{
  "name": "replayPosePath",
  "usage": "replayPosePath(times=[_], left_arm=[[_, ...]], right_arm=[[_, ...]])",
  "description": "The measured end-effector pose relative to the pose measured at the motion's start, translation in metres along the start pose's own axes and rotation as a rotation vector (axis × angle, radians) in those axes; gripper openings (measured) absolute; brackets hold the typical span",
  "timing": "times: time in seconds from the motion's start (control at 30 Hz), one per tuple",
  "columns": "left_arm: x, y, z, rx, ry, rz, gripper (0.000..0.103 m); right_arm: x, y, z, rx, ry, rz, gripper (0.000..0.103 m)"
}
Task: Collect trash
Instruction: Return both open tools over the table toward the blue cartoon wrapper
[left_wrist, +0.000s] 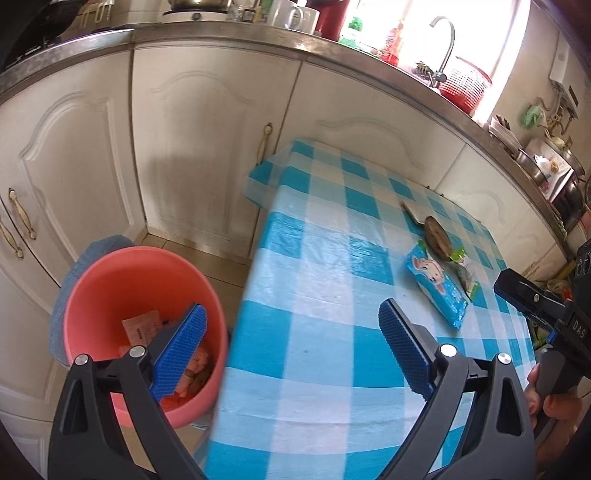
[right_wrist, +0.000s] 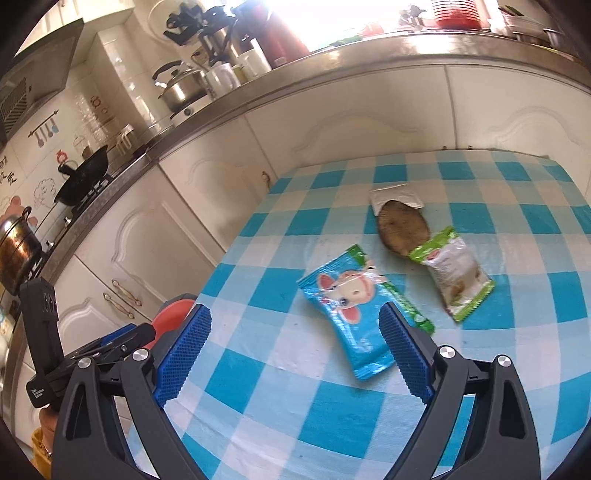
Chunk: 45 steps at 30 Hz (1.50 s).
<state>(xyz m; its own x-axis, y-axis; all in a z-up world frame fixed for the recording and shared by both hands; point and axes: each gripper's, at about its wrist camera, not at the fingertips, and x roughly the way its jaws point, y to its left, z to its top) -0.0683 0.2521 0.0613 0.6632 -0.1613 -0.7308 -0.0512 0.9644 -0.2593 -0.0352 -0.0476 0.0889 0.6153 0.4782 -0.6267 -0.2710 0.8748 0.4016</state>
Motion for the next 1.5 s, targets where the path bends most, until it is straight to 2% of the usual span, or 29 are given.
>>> replayPosePath(times=[0.6,0.93,1.17,1.5], left_arm=[[0.025,-0.064,-0.001,0.086,0.043,-0.064,0.095],[0.044,-0.098,-0.001,0.13,0.07,-0.109,0.095],[0.061,-0.125,-0.003,0.168,0.101,-0.15,0.095],[0.09,-0.163,0.0,0.173,0.12,-0.175,0.095]], right_arm=[[-0.037,-0.081,0.0,0.143,-0.072,-0.076,0.091],[-0.046,-0.117,0.002,0.171,-0.084,-0.134,0.091],[-0.038,-0.131,0.007,0.163,-0.062,-0.161,0.091],[-0.009,-0.125,0.022,0.086,-0.012,-0.171,0.091]])
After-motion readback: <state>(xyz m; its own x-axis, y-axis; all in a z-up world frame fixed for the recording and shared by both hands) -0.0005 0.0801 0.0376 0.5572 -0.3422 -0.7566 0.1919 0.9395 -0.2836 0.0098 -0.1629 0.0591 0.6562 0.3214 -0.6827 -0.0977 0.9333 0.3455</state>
